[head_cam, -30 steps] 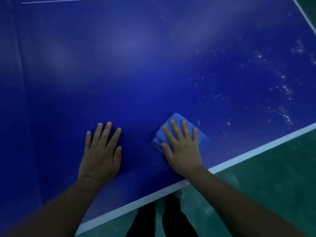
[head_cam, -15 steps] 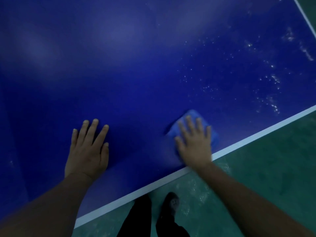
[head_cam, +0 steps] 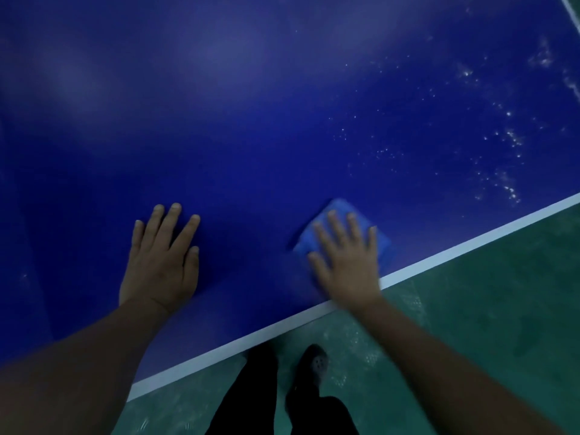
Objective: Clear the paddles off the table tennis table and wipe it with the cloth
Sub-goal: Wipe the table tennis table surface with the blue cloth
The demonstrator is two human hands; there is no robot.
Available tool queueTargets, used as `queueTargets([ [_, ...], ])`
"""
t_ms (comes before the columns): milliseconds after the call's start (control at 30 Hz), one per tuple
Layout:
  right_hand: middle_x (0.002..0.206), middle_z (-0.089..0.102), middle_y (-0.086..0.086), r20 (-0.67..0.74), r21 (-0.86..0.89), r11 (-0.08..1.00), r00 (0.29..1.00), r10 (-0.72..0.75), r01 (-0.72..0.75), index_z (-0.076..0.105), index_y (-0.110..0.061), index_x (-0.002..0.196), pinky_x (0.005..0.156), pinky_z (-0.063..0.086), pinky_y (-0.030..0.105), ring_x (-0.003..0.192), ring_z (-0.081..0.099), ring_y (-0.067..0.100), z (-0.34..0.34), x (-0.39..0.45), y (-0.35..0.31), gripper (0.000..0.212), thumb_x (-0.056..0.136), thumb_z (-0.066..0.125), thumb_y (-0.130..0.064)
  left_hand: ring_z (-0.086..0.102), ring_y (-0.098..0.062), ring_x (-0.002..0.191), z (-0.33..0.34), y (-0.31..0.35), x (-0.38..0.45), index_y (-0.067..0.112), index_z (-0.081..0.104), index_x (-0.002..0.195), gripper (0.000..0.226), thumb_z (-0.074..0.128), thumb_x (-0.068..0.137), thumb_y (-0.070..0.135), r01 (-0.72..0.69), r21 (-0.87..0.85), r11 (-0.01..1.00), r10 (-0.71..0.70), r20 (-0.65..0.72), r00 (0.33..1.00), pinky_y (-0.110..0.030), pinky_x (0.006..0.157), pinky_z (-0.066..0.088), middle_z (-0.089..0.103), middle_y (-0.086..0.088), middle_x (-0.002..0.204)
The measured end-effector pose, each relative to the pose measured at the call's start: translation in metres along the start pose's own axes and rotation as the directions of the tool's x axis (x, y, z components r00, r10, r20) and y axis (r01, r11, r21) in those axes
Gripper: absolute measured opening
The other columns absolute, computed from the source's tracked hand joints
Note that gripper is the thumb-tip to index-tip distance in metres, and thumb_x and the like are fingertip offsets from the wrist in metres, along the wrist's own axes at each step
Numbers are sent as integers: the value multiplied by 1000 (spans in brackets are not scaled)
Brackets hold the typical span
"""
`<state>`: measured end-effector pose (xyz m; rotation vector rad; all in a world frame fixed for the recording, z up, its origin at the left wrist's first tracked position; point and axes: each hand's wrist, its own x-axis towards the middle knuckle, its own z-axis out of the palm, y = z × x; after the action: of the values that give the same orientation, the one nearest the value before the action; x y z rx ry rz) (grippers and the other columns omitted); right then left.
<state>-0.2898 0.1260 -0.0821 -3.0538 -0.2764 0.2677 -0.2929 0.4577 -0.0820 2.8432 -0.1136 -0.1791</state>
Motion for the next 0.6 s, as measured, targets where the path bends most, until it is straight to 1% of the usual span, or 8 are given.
queueTargets([
  [100, 169, 9, -1, 19, 41, 912, 913, 408, -408, 20, -33, 160, 120, 5, 63, 155, 4, 30, -19, 34, 58, 60, 103, 23, -54, 8, -28, 154, -1, 0, 0, 16, 39, 153, 59, 24, 100, 39, 0, -6, 1000, 0, 10, 1000, -50, 125, 2, 24, -10, 164],
  [200, 169, 7, 0, -10, 61, 861, 863, 506, -504, 19, -32, 160, 119, 6, 65, 155, 3, 32, -15, 43, 22, 59, 105, 22, -51, 9, -29, 154, -1, 0, 0, 16, 39, 153, 59, 25, 100, 39, -1, -9, 1000, 1, 8, 1000, -52, 124, 4, 24, -11, 164],
  [233, 168, 15, 2, -42, 52, 917, 917, 398, -395, 26, -31, 158, 118, 9, 67, 154, 10, 34, -9, 34, -4, 58, 103, 26, -50, 9, -29, 154, -1, 0, 0, 16, 39, 153, 59, 25, 100, 39, 0, -5, 1000, 0, 6, 1000, -52, 124, 5, 24, -11, 164],
  [300, 164, 27, 4, -23, 14, 1000, 999, -22, 22, 37, -29, 153, 117, 14, 68, 152, 19, 37, 5, -2, -52, 58, 100, 34, -51, 10, -29, 154, 1, 0, 0, 17, 39, 153, 58, 25, 101, 39, -2, -6, 1000, 2, -5, 1000, -52, 124, 6, 24, -10, 164],
  [367, 164, 28, 1, 48, -37, 930, 930, -365, 366, 38, -32, 152, 117, 14, 67, 152, 20, 35, 13, -34, -56, 57, 100, 36, -56, 10, -29, 154, 2, -1, 0, 17, 38, 153, 57, 26, 101, 39, -6, -9, 1000, 5, -8, 1000, -52, 124, 5, 24, -10, 164],
  [400, 163, 30, 1, 62, -32, 910, 910, -410, 412, 40, -33, 152, 117, 16, 67, 151, 23, 35, 10, -31, -40, 58, 99, 37, -56, 9, -29, 154, 3, -1, 0, 17, 38, 153, 57, 26, 101, 39, -6, -9, 1000, 6, -8, 1000, -52, 124, 5, 24, -10, 164],
  [500, 163, 29, 4, 20, -62, 993, 995, -100, 101, 41, -29, 152, 116, 17, 68, 150, 23, 38, -5, 4, 22, 62, 97, 31, -55, 9, -29, 154, 3, -2, 0, 17, 38, 153, 57, 25, 102, 39, -7, -2, 1000, 7, -10, 1000, -52, 124, 4, 24, -10, 164],
  [600, 169, 7, -1, 29, 46, 928, 929, 368, -369, 18, -34, 160, 120, 2, 63, 155, 2, 30, -20, 38, 61, 67, 98, 14, -59, 9, -30, 154, 2, 0, 0, 18, 38, 153, 58, 24, 102, 40, -5, 0, 1000, 5, -7, 1000, -51, 124, 4, 24, -10, 164],
])
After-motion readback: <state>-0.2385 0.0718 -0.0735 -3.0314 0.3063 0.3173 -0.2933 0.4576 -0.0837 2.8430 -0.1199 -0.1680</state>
